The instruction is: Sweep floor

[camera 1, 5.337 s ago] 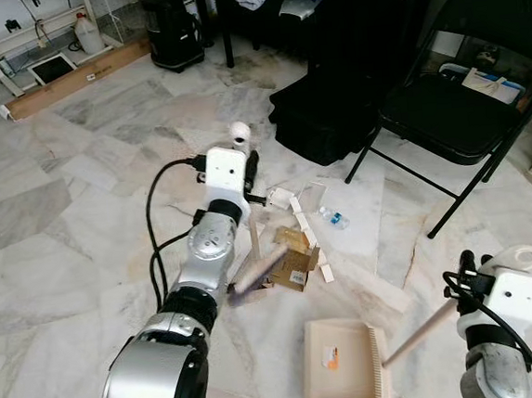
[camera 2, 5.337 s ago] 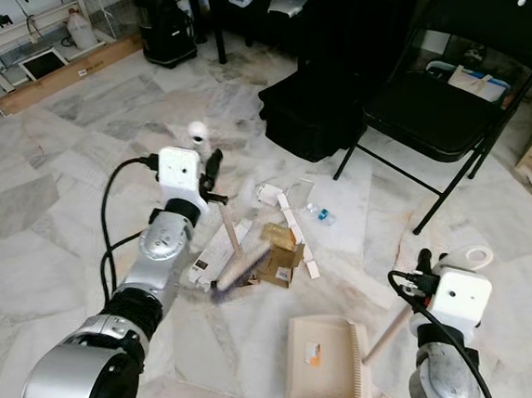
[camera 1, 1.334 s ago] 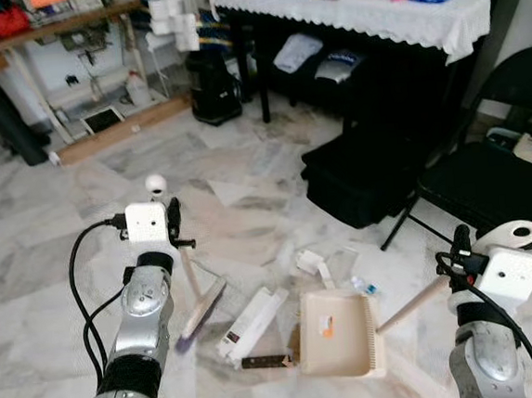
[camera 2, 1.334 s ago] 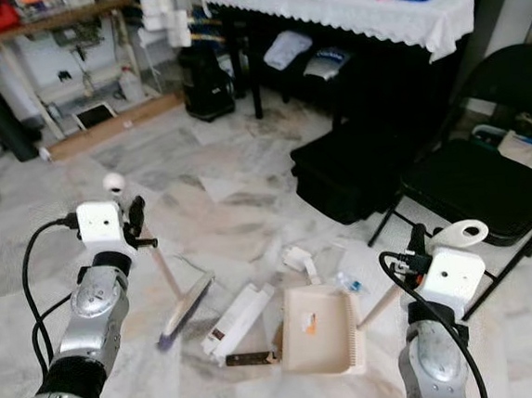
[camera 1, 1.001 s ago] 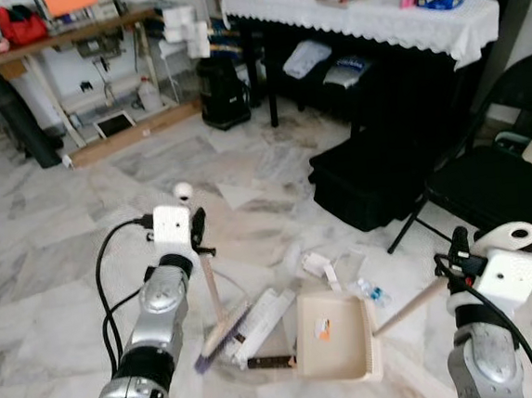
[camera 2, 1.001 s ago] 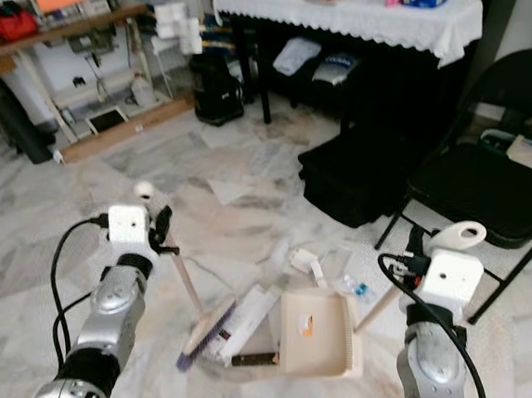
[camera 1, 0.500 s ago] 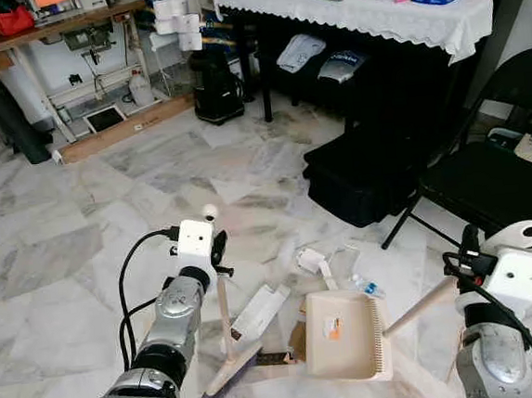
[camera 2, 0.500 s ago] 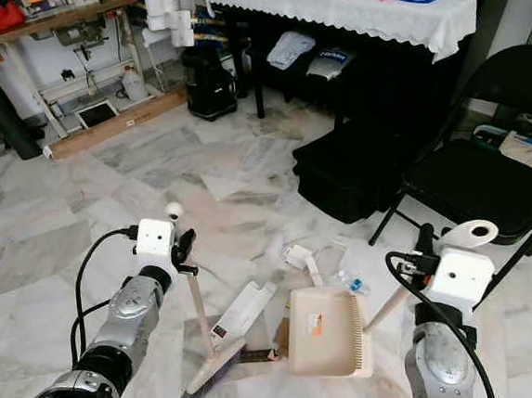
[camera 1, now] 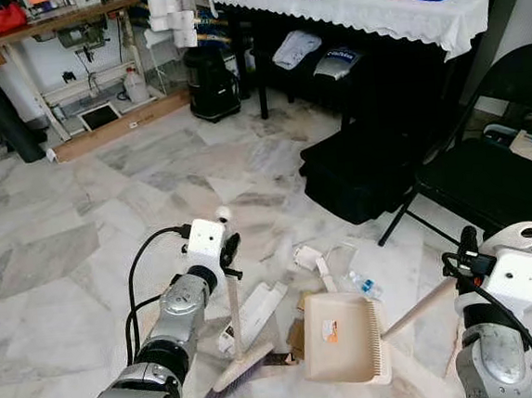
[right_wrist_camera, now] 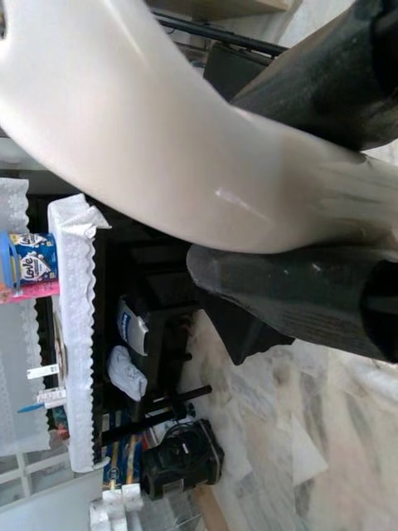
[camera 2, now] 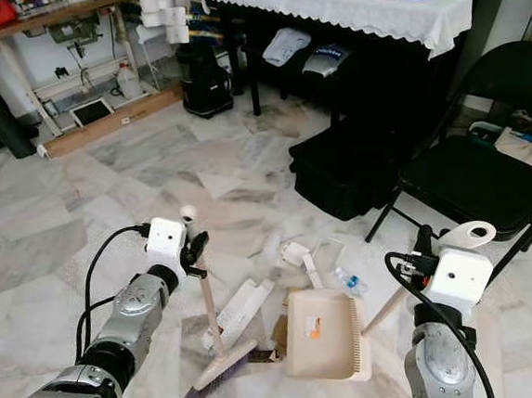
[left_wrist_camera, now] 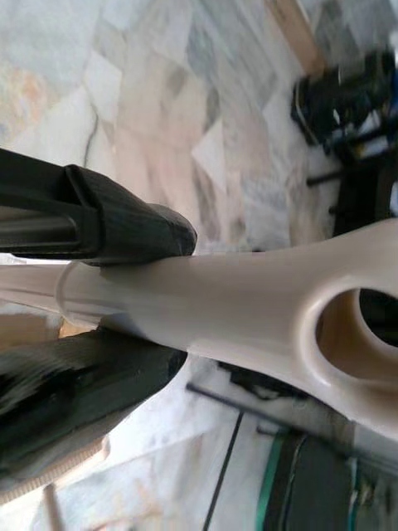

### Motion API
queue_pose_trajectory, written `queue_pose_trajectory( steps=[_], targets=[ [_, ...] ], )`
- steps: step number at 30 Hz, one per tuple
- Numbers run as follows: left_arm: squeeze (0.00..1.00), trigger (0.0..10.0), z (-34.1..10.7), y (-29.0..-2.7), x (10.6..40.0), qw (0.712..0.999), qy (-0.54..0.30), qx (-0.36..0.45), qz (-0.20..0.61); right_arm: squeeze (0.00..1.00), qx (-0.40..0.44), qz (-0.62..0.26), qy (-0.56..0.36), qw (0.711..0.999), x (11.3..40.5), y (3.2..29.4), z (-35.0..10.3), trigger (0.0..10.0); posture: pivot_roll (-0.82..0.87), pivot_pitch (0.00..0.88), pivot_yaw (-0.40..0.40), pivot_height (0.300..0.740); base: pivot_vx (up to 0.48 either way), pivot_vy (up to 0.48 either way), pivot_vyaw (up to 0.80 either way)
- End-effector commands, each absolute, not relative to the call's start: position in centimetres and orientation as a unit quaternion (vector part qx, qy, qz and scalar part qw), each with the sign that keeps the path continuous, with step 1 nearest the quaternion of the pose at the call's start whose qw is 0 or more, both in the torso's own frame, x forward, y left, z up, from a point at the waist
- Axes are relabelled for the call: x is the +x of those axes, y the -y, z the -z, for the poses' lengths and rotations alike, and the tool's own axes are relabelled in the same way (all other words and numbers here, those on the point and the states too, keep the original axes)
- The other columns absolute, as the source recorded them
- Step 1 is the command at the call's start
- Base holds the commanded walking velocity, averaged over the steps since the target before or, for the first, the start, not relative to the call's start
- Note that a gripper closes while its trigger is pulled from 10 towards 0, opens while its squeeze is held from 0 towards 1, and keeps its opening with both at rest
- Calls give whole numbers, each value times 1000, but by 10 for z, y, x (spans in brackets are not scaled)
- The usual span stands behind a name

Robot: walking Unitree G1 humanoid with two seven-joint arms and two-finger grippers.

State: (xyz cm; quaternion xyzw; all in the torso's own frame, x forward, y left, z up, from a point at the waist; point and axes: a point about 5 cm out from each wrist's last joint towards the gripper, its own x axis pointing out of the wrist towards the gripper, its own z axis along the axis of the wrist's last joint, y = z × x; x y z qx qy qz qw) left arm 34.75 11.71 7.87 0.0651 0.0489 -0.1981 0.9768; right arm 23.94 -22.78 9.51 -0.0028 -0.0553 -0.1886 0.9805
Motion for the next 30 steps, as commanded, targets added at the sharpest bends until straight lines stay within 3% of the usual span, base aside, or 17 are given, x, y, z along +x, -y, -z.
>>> queue_pose_trajectory(
  steps=[1,14,30],
  targets=[
    [0,10000,-84,-121,351,970,-44,96,219,0,-4,183,87,979,241,226,-110,10000,-239,45,51,740,0,0,0],
    [0,10000,-82,-141,342,950,-49,132,280,0,-1,178,83,981,243,224,-107,10000,-207,56,52,740,0,0,0],
    [0,10000,-84,-170,322,905,-109,145,385,0,5,167,81,983,249,220,-106,10000,-171,54,54,740,0,0,0]
  ],
)
